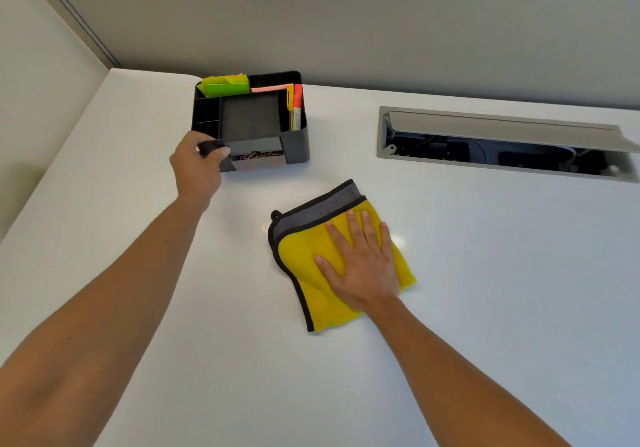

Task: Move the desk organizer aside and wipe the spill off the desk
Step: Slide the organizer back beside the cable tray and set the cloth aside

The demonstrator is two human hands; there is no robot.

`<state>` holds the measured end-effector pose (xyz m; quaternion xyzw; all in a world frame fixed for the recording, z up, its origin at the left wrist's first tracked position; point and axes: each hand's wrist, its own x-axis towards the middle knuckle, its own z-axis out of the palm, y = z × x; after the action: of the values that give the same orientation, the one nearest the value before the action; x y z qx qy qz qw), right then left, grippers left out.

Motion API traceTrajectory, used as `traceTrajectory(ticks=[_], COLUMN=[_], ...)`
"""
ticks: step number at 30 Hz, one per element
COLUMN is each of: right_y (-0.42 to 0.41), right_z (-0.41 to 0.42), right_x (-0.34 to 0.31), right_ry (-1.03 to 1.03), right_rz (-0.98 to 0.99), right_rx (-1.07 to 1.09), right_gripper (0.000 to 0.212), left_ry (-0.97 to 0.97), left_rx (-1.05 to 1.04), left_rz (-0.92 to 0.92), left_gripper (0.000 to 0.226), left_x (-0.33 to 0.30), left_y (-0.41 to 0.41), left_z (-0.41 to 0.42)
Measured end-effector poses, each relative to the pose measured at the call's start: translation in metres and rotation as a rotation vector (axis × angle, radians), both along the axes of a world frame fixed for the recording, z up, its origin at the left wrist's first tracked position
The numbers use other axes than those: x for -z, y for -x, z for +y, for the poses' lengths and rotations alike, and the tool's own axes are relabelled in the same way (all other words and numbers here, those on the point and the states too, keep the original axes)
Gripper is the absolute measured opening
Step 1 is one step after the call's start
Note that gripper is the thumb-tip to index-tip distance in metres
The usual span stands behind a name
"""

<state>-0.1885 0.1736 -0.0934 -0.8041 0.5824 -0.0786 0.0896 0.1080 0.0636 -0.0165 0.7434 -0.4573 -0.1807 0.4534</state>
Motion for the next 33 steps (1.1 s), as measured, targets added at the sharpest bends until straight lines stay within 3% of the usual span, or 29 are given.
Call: traceTrajectory(ticks=[16,27,33], right_y=[0.0,0.0,0.0], right_z=[0.0,0.0,0.0], right_x=[0.0,-0.002,-0.001], right_ry=[-0.023,-0.03,-0.047], right_rz=[-0.007,-0.009,-0.008], right_rx=[0.017,0.017,0.019], right_gripper=[0.07,0.07,0.072], left_ry=[-0.047,-0.065,-0.048], left_rx=[0.255,0.294,0.296], left_rz=[-0.099,-0.142,-0.082], left_gripper=[0.024,0.028,0.041], left_x=[0.005,0.004,-0.005], left_y=[0.081,0.102,0.101], left_z=[-0.059,-0.069,-0.053])
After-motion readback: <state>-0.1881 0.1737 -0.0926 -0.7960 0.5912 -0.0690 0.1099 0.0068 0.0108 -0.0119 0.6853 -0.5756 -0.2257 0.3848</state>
